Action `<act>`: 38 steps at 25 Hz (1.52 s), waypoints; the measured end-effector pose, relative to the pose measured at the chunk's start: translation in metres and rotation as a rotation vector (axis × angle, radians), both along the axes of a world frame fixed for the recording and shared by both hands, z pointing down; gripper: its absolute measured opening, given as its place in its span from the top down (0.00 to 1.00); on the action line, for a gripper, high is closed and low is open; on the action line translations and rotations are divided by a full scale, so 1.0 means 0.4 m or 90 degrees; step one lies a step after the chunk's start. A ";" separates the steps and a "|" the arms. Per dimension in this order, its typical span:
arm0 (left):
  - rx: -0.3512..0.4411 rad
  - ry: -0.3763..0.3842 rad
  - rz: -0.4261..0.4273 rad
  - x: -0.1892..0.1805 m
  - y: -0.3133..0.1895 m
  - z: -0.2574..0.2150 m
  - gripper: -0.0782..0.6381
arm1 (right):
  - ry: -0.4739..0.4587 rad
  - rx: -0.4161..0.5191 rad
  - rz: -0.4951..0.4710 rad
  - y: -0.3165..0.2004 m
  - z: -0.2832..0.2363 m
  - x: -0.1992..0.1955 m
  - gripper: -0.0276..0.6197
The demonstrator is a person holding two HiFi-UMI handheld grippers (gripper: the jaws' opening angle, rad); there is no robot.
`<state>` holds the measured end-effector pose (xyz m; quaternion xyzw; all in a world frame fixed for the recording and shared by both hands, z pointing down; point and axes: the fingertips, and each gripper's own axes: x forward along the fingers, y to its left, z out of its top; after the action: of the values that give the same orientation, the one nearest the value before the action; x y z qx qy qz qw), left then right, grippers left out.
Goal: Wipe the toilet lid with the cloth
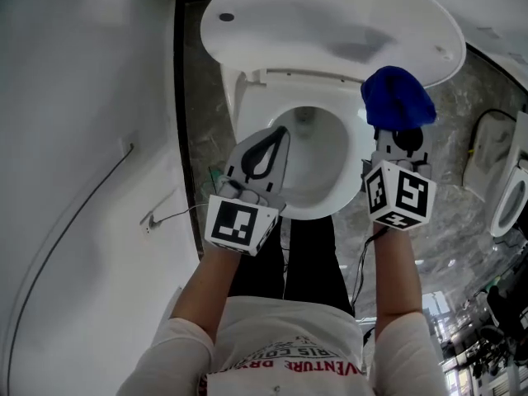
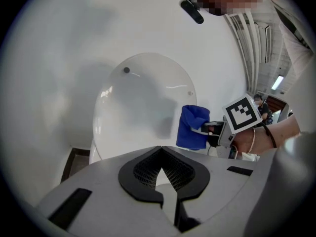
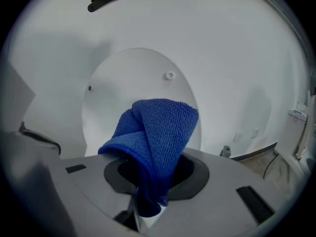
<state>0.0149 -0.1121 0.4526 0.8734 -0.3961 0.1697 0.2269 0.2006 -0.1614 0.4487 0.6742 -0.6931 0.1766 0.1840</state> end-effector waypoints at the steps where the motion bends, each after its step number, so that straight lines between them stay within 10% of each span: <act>1: 0.000 -0.003 -0.006 -0.020 -0.001 0.005 0.88 | -0.013 -0.005 -0.014 -0.006 0.015 -0.041 0.82; 19: -0.049 -0.025 -0.165 -0.413 0.021 0.115 0.88 | -0.124 -0.077 -0.226 -0.099 0.232 -0.644 0.82; 38: -0.052 -0.029 -0.105 -0.262 -0.010 0.125 0.88 | -0.105 -0.090 -0.151 -0.139 0.273 -0.414 0.82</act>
<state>-0.0898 -0.1160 0.5025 0.8237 -0.4643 0.1863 0.2667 0.0349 -0.2168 0.5579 0.5563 -0.7665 0.2566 0.1927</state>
